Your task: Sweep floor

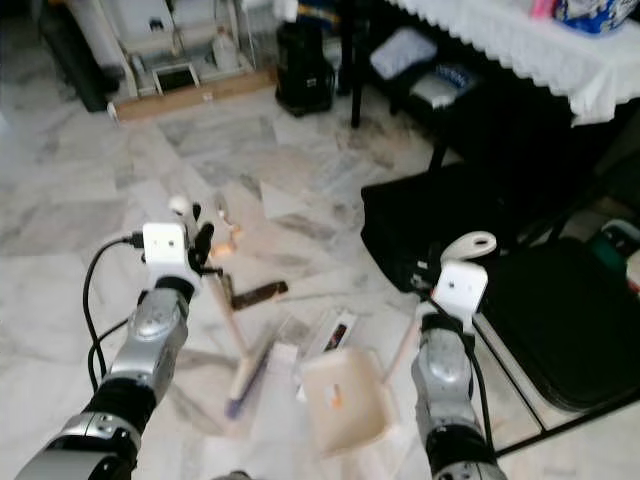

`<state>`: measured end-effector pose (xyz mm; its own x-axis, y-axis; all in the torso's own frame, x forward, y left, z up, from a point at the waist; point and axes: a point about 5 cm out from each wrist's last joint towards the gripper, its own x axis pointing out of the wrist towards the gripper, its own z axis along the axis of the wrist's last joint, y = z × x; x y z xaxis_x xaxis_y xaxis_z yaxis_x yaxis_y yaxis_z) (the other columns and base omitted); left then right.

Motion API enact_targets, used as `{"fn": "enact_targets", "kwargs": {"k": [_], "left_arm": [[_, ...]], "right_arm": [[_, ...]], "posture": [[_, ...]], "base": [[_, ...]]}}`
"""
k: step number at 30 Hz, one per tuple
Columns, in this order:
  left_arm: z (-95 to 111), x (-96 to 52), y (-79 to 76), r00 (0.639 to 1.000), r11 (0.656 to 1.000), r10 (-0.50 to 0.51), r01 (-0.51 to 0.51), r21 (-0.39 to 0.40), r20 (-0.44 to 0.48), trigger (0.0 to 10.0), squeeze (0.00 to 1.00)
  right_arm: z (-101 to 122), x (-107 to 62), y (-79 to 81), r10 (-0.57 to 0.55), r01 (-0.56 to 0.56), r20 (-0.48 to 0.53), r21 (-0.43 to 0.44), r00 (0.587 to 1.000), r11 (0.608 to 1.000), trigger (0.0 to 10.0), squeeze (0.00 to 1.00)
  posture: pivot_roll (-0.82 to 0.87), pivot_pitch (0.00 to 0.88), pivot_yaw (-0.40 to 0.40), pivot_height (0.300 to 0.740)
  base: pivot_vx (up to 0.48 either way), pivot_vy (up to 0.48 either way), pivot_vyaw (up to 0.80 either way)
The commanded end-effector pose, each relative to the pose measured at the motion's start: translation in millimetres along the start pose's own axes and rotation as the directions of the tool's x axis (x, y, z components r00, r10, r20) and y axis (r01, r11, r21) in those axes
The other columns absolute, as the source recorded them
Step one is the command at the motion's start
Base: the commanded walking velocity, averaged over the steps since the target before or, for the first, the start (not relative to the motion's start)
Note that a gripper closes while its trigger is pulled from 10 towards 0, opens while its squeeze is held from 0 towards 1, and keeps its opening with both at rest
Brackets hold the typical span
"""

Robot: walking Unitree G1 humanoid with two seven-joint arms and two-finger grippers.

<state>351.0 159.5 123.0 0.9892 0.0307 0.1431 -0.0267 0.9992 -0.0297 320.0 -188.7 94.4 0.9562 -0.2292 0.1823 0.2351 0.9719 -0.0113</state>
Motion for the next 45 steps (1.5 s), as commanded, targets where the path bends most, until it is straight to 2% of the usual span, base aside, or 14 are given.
{"fn": "enact_targets", "kwargs": {"k": [1, 12, 28, 33, 35, 45], "left_arm": [[10.0, 4.5, -0.9, 0.999, 0.999, -0.009, 0.007, 0.031, 0.042, 10.0, 0.0], [12.3, 4.7, -1.1, 0.998, 1.0, -0.007, 0.005, 0.026, 0.056, 10.0, 0.0], [14.6, 4.1, -3.7, 0.997, 1.0, -0.025, 0.024, 0.015, 0.066, 10.0, 0.0], [15.8, 3.2, -4.8, 0.997, 0.999, -0.041, 0.04, 0.014, 0.069, 10.0, 0.0], [16.1, 2.9, -5.7, 0.996, 0.999, -0.053, 0.053, 0.013, 0.066, 10.0, 0.0], [17.5, 0.0, -5.9, 0.995, 0.997, -0.082, 0.08, 0.019, 0.061, 10.0, 0.0]], "right_arm": [[6.4, 1.6, -1.3, -0.019, 0.018, 0.033, 0.03, 0.999, 0.999, 10.0, 0.0], [7.3, 2.2, -3.8, -0.025, 0.024, 0.036, 0.023, 0.999, 0.999, 10.0, 0.0], [3.3, -1.8, -10.4, -0.053, 0.053, 0.025, 0.001, 0.998, 0.999, 10.0, 0.0], [-1.0, -5.4, -19.3, -0.102, 0.102, 0.014, -0.032, 0.995, 0.994, 10.0, 0.0], [-2.8, -7.1, -24.7, -0.135, 0.135, 0.012, -0.069, 0.991, 0.988, 10.0, 0.0], [-12.2, -18.1, -41.2, -0.255, 0.253, -0.008, -0.115, 0.967, 0.961, 10.0, 0.0]], "posture": [[-0.03, 0.125, 0.014, 0.74], [-0.03, 0.131, 0.013, 0.74], [-0.03, 0.133, 0.015, 0.74], [-0.02, 0.142, 0.021, 0.74], [-0.02, 0.147, 0.025, 0.74], [-0.01, 0.172, 0.048, 0.74]], "base": [[0.375, 0.0, 0.0], [0.351, 0.0, 0.0], [0.0, 0.0, 0.0], [0.0, 0.0, 0.0], [0.0, 0.0, 0.0], [0.0, 0.0, 0.0]]}}
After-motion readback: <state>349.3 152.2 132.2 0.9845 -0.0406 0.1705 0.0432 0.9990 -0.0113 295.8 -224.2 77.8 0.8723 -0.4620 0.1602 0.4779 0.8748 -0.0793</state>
